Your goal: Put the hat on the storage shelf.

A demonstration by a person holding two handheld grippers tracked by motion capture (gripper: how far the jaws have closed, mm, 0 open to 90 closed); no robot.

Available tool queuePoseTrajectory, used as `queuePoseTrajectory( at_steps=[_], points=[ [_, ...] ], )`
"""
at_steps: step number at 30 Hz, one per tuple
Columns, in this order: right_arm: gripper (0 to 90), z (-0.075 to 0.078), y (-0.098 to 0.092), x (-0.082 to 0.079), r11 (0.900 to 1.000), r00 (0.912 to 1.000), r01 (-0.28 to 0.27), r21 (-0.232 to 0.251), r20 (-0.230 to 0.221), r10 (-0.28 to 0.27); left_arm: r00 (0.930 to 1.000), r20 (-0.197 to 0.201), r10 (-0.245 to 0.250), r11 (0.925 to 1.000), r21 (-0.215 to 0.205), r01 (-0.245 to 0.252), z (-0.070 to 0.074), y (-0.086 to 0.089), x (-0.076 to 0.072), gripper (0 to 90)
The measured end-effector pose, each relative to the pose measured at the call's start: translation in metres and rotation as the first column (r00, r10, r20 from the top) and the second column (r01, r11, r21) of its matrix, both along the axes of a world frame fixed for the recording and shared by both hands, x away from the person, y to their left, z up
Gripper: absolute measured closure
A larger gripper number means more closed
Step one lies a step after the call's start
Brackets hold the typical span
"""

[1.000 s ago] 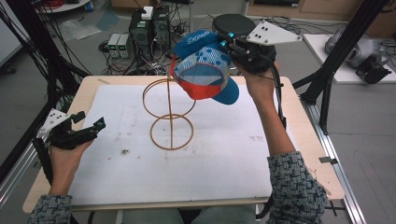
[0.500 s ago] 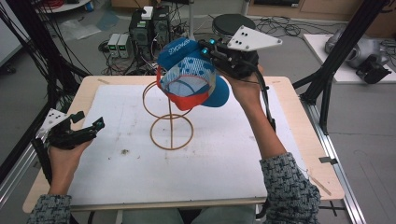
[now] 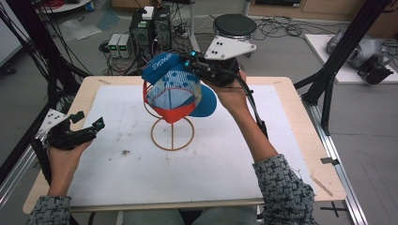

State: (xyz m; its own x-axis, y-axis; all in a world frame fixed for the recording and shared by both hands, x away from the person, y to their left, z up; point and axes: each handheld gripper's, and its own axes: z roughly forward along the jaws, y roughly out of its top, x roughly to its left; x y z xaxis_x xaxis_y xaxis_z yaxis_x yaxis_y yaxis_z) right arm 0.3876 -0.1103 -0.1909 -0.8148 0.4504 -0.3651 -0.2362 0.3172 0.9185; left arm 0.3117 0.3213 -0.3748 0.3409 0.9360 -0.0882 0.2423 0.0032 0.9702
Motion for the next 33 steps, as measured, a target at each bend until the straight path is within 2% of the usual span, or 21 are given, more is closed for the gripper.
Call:
queuePoseTrajectory(
  at_steps=[3, 9, 13, 19, 26, 33],
  points=[
    [88.8, -0.007, 0.006, 0.003, 1.000, 1.0000, -0.001, -0.007, -0.008, 0.001, 1.0000, -0.003, 0.000, 1.0000, 0.004, 0.000, 0.001, 0.001, -0.001, 18.7],
    [88.8, -0.025, 0.013, 0.011, 1.000, 0.9987, -0.007, -0.024, -0.050, 0.005, 1.0000, -0.006, -0.001, 1.0000, 0.006, 0.001, 0.000, 0.001, 0.000, 18.7],
    [88.8, -0.031, 0.018, 0.013, 0.999, 0.9977, -0.020, -0.024, -0.066, 0.019, 1.0000, -0.005, 0.001, 1.0000, 0.004, -0.001, 0.000, 0.001, 0.000, 18.7],
    [88.8, -0.036, 0.026, 0.013, 0.999, 0.9967, -0.030, -0.037, -0.077, 0.027, 1.0000, -0.003, 0.000, 1.0000, 0.003, 0.000, 0.000, 0.000, 0.000, 18.7],
    [88.8, -0.040, 0.028, 0.016, 0.998, 0.9951, -0.018, -0.064, -0.098, 0.012, 1.0000, -0.002, -0.001, 1.0000, 0.003, 0.001, 0.000, 0.000, 0.000, 18.7],
    [88.8, -0.033, 0.021, 0.011, 0.999, 0.9948, -0.042, -0.024, -0.093, 0.040, 1.0000, -0.007, -0.002, 1.0000, 0.005, 0.002, 0.000, 0.000, 0.000, 18.7]
  ],
)
